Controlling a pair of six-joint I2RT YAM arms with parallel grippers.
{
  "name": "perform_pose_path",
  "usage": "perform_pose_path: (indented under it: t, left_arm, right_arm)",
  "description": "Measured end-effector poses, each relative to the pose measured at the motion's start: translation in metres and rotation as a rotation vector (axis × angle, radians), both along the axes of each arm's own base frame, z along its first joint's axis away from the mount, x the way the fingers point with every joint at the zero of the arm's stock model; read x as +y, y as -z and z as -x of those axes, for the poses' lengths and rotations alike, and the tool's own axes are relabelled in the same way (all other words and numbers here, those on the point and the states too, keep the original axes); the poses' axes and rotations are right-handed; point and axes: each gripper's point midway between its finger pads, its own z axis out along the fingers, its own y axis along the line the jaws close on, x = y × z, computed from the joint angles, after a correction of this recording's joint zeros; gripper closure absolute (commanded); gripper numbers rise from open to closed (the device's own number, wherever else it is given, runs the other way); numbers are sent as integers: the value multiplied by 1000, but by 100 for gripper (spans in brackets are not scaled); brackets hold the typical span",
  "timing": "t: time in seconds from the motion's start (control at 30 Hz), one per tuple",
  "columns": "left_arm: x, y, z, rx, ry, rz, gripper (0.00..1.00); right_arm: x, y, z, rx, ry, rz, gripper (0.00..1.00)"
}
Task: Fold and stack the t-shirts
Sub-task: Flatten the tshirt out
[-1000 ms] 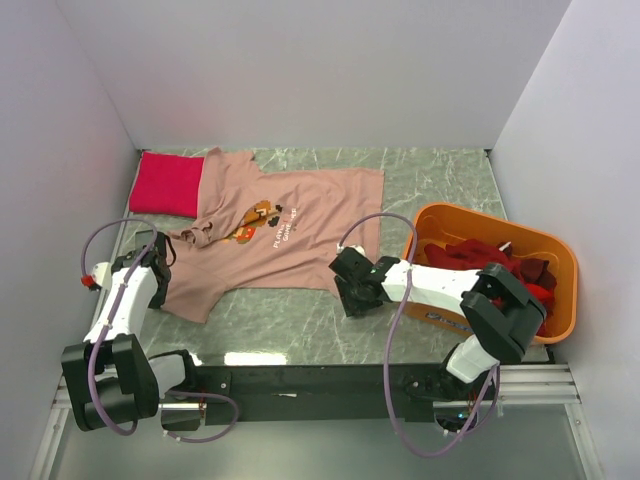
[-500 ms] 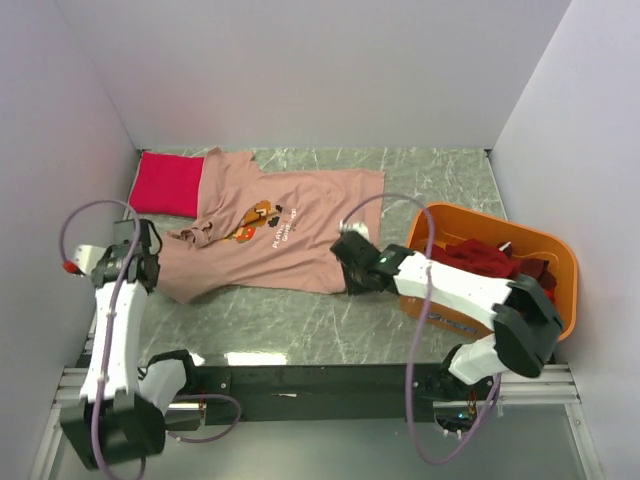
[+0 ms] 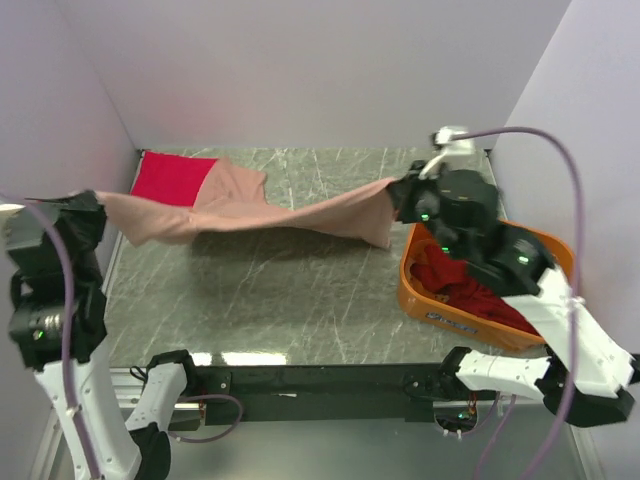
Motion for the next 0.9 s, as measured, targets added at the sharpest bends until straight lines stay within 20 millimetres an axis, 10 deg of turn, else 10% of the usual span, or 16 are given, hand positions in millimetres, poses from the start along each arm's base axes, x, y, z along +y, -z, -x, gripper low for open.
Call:
perform_pose_path:
  t: [0.3, 0.53, 0.7, 0.9]
  left_arm:
    - [-10, -147, 73, -347, -14, -192, 99]
    - [-16, -207, 101, -495, -22, -300, 99]
    - [-16, -216, 50, -475, 45, -342, 99]
    - [0, -172, -94, -278, 149, -329, 99]
  right_arm:
    - [-56, -128, 45, -291, -23, -100, 100]
    - [-85, -179, 61, -424, 6, -110, 100]
    - [-81, -173, 33, -411, 80, -13, 100]
    - [-63, -127, -55, -311, 113, 116, 100]
